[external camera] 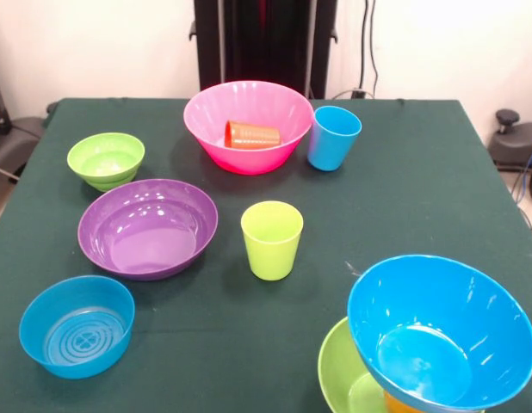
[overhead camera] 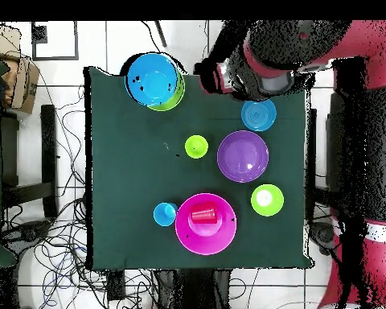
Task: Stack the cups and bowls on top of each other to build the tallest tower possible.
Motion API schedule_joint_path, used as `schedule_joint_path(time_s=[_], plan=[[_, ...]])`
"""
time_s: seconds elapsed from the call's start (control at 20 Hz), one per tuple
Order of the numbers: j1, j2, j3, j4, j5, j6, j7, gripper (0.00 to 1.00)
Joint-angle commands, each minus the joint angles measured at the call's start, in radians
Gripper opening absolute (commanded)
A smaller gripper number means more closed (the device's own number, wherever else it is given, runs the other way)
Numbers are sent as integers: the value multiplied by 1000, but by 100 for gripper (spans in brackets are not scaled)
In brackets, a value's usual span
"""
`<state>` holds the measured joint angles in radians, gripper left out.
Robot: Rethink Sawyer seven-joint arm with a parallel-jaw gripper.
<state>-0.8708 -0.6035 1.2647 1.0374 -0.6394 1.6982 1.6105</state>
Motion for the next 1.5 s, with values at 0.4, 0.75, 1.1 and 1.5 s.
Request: schedule_joint_path(time_s=[0.4, 0.75, 1.1, 1.5], plan=[[68, -170, -213, 50, -63, -210, 178, 0], [218, -59, -280, -295, -125, -8, 55, 0], [352, 43, -67, -779, -491, 458, -139, 0], [320, 25, -37, -722, -469, 389, -109, 100]])
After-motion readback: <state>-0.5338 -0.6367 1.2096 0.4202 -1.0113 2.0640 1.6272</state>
